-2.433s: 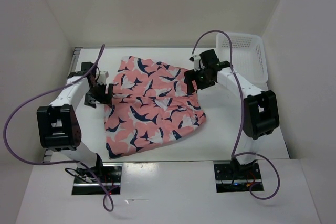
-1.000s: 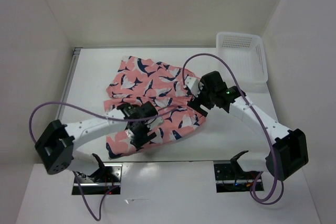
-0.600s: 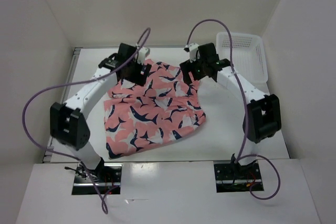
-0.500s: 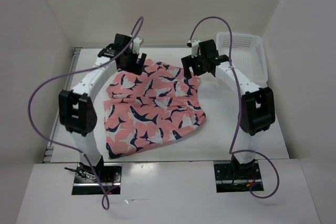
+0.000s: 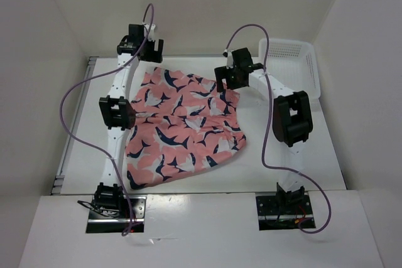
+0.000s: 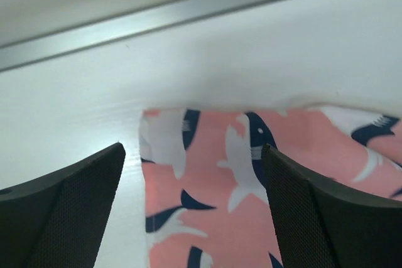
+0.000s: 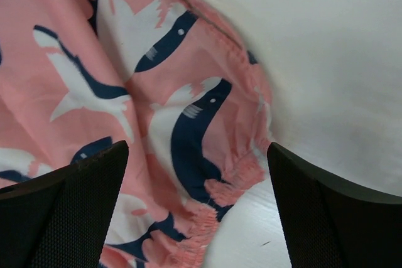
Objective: Fold and stack the shorts
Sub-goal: Fold the shorts
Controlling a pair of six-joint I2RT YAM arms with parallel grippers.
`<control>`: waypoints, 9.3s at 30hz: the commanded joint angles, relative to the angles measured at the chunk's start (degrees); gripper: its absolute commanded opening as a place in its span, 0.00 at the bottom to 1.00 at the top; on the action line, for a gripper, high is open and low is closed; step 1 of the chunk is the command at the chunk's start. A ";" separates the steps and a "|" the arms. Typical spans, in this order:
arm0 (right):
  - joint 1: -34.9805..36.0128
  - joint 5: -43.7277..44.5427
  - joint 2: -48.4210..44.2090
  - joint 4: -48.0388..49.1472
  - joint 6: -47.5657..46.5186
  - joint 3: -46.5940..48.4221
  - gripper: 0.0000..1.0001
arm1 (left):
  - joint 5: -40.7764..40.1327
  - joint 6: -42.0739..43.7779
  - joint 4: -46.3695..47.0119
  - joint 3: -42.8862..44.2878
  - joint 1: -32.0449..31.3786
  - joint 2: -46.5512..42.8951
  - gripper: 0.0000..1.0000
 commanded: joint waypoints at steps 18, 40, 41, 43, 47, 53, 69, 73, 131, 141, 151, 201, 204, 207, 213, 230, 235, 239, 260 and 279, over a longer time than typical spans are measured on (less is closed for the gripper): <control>-6.27 -2.99 10.44 -4.53 3.69 9.90 0.97 | 19.47 0.10 -5.48 0.30 3.03 8.80 0.99; -3.98 -0.72 5.88 -5.85 -0.27 13.59 0.00 | 13.71 0.10 -3.73 15.25 1.18 8.21 0.00; -3.37 -0.10 5.17 -5.32 -1.84 13.60 0.00 | 10.73 0.10 -3.73 15.25 1.18 6.28 0.00; -3.37 0.86 2.90 -4.71 -4.22 14.12 0.00 | 8.77 0.10 -3.02 15.25 1.18 4.25 0.00; -2.84 2.88 -1.93 -4.18 -9.76 12.46 0.00 | 8.77 0.10 -7.57 15.25 0.04 -1.63 0.00; -0.12 4.83 -11.34 -2.51 -16.71 4.73 0.00 | 4.29 0.10 -12.16 15.25 -2.07 -7.35 0.00; 6.91 10.44 -33.67 4.34 -28.22 -21.11 0.00 | -0.90 0.10 -28.34 15.25 -7.17 -15.62 0.00; 6.91 10.45 -34.91 5.14 -28.75 -23.14 0.00 | -2.65 0.10 -28.34 15.25 -9.45 -16.77 0.00; 6.91 9.83 -26.22 5.59 -21.63 -22.35 0.00 | 19.22 0.10 -11.02 15.43 -7.26 -3.24 0.00; 6.91 10.45 -25.16 6.20 -21.11 -21.47 0.00 | 8.17 0.10 -6.01 -19.10 -11.39 -25.54 0.00; 6.39 10.45 -27.44 9.70 -21.63 -23.31 0.00 | -19.17 0.10 3.45 -70.60 -13.67 -51.63 0.00; 22.38 2.80 -55.12 -15.34 -69.52 -52.05 0.65 | -13.29 0.10 -11.73 -112.81 -14.99 -93.32 0.58; 23.53 4.38 -58.37 -12.27 -70.06 -53.72 0.81 | -15.74 0.10 -10.77 -111.41 -14.99 -96.47 0.67; 23.53 5.00 -61.54 -7.97 -67.96 -54.34 0.91 | -15.85 0.10 -7.86 -108.86 -14.99 -97.19 0.69; 23.53 2.64 -58.57 -5.31 -49.81 -47.33 0.86 | 0.30 0.10 -12.94 -101.56 -8.14 -77.79 0.49; 23.53 -4.32 -46.70 -10.77 -39.30 -43.36 0.85 | -5.74 0.10 -8.74 -107.27 -7.52 -69.86 0.62; 23.53 -2.03 -46.07 -10.24 -40.35 -43.88 0.85 | -7.47 0.10 -6.28 -107.88 -7.52 -66.78 0.62; 23.53 -1.50 -46.07 -10.86 -40.88 -43.88 0.85 | -8.90 0.10 -5.23 -109.03 -7.52 -65.46 0.60; 25.28 5.70 -41.25 -9.27 -45.71 -49.42 0.89 | -12.59 0.10 -5.21 -108.50 -8.66 -60.71 0.00; 25.28 10.62 -39.57 -4.09 -45.54 -51.88 0.39 | -7.59 0.10 -27.00 -100.68 -10.06 -81.96 0.00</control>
